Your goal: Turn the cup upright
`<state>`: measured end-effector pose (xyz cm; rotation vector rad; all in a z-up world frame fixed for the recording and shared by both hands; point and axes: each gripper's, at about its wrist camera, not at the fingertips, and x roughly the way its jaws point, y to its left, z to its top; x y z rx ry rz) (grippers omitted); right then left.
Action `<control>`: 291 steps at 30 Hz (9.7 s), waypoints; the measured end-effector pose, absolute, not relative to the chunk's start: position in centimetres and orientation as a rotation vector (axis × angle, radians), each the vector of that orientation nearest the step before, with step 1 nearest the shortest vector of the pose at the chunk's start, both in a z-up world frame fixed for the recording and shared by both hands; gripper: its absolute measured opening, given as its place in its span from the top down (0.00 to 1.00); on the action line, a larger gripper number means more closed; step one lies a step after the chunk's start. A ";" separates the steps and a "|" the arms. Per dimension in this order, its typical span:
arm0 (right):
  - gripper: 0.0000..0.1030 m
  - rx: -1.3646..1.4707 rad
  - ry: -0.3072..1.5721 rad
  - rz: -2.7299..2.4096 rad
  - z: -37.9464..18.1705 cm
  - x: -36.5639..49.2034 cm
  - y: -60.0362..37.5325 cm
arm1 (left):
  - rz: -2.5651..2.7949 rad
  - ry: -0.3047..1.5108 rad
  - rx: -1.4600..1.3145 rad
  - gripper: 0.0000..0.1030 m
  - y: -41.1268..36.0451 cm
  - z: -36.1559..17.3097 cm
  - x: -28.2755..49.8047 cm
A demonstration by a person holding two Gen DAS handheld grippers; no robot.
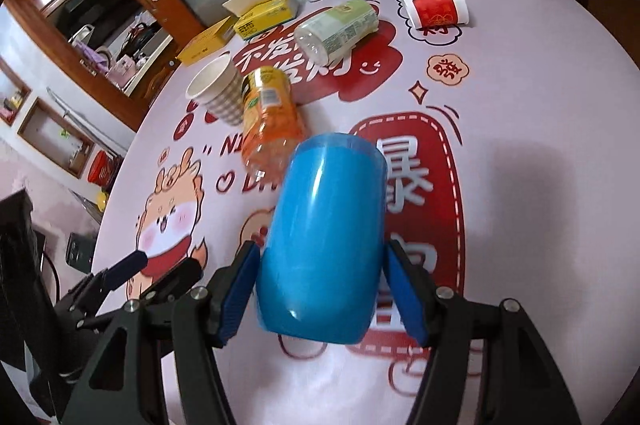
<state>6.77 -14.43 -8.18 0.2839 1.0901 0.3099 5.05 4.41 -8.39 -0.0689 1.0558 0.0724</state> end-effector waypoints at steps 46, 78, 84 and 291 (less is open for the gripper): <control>0.39 0.191 1.123 0.365 -10.4 0.7 -11.4 | 0.019 1.135 -0.149 0.17 5.7 -9.5 2.6; 0.26 0.133 1.039 0.347 -8.7 -1.4 -15.9 | -0.192 1.183 -0.163 0.17 0.7 -7.2 3.3; 0.26 0.124 1.028 0.317 -8.3 -1.7 -17.2 | -0.234 1.198 -0.155 0.17 -1.1 -7.1 3.7; 0.26 0.134 0.809 0.125 -4.4 -10.2 -14.9 | -0.020 0.930 -0.029 0.17 1.2 -5.0 -6.9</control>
